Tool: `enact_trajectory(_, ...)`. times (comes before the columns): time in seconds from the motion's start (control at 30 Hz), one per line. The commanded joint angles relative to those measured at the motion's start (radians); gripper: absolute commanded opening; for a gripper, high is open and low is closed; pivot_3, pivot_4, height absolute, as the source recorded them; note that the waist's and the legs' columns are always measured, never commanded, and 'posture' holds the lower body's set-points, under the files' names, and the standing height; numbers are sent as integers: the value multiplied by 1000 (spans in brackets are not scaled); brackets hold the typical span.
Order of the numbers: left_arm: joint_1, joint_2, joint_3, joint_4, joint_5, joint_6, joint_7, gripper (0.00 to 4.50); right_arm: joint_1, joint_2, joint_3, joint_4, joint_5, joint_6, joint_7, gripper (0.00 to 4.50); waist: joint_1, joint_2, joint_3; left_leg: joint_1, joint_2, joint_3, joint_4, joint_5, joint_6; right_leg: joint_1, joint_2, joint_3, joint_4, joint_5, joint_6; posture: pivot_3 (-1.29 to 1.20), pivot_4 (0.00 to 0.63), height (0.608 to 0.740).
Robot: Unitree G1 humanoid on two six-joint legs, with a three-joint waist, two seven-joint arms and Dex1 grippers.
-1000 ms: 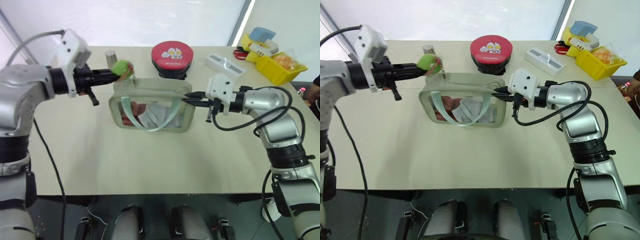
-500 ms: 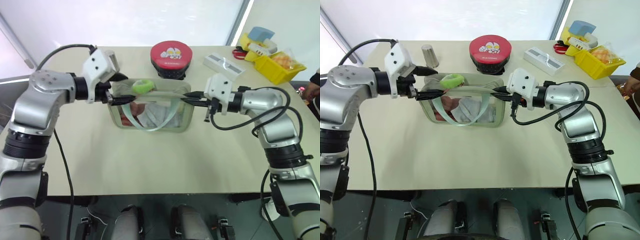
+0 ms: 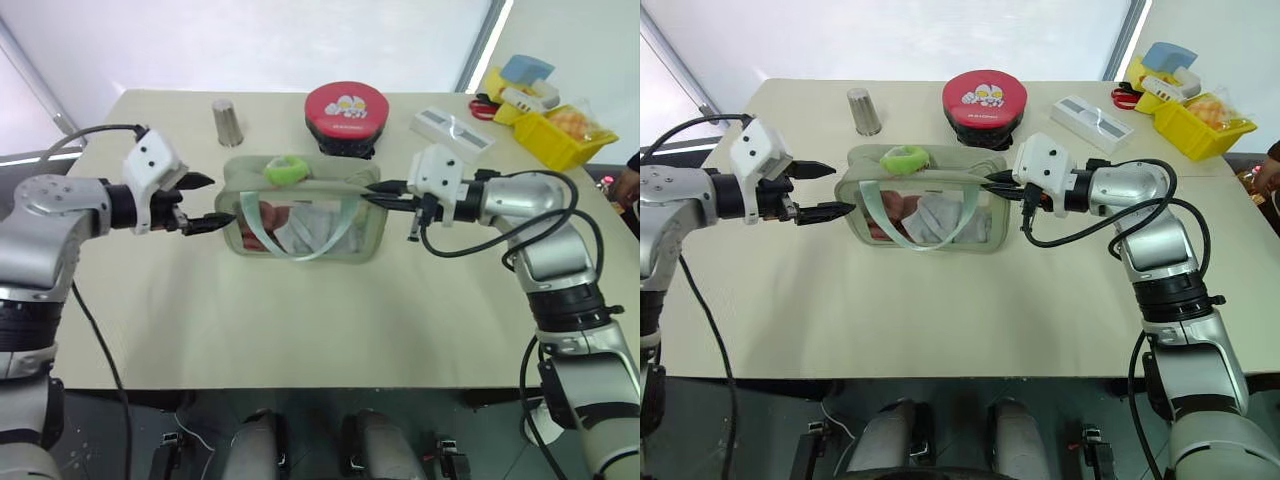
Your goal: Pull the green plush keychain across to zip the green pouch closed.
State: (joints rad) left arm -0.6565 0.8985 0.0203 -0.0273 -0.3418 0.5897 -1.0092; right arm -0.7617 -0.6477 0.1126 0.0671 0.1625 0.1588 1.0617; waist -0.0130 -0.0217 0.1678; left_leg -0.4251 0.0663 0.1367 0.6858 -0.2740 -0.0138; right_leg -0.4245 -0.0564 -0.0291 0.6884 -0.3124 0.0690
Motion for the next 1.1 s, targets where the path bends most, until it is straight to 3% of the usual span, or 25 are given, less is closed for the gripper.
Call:
enact_trajectory(0.03, -19, 3, 17, 9, 12, -31, 3, 3113, -22, 0, -11, -13, 7, -16, 3, 0, -2, 0, 0, 0, 0, 0, 0, 0, 0, 0, 0, 0, 0, 0, 0, 0, 150, 740)
enact_trajectory(0.23, -7, 9, 23, 4, 5, -26, -12, 39, -20, 1, -19, -24, 15, 2, 1, 0, -1, 0, 0, 0, 0, 0, 0, 0, 0, 0, 0, 0, 0, 0, 0, 0, 150, 740)
enact_trajectory(0.47, -19, 1, 13, 22, 17, -19, -5, 39, -28, -3, -28, -44, 42, 51, 3, 0, -2, 0, 0, 0, 0, 0, 0, 0, 0, 0, 0, 0, 0, 0, 0, 0, 150, 740)
enact_trajectory(0.5, -19, 2, 12, 21, 17, -19, -8, 0, -30, -8, -30, -44, 46, 58, 7, 788, -2, 0, 0, 0, 0, 0, 0, 0, 0, 0, 0, 0, 0, 0, 0, 0, 150, 740)
enact_trajectory(0.53, -18, 5, 12, 18, 17, -18, -10, 0, -32, -19, -31, -43, 45, 62, 15, 1093, -1, 0, 0, 0, 0, 0, 0, 0, 0, 0, 0, 0, 0, 0, 0, 0, 150, 740)
enact_trajectory(0.67, -14, 14, 16, 11, 15, -16, -18, 0, -74, -70, -58, -35, 55, 86, 37, 3149, -1, 0, 0, 0, 0, 0, 0, 0, 0, 0, 0, 0, 0, 0, 0, 0, 150, 740)
enact_trajectory(0.83, -19, 19, 13, 15, 19, -20, -23, 0, -151, -70, -83, -61, 116, 175, 36, 3149, -5, 0, 0, 0, 0, 0, 0, 0, 0, 0, 0, 0, 0, 0, 0, 0, 150, 740)
enact_trajectory(1.0, -30, 8, 4, 17, 25, -20, -20, 0, -185, 92, -29, -153, 165, 263, -46, 3149, -6, 1, 0, 1, 1, 0, -1, 0, 0, 0, 1, 0, 0, 0, 0, 0, 150, 740)
enact_trajectory(1.1, -37, 5, -5, 21, 33, -27, -25, 0, -213, 205, 24, -102, 104, 245, -140, 3149, -3, 0, 0, 0, 0, 0, 0, 0, 0, 0, 0, 0, 1, 0, 0, 0, 150, 740)
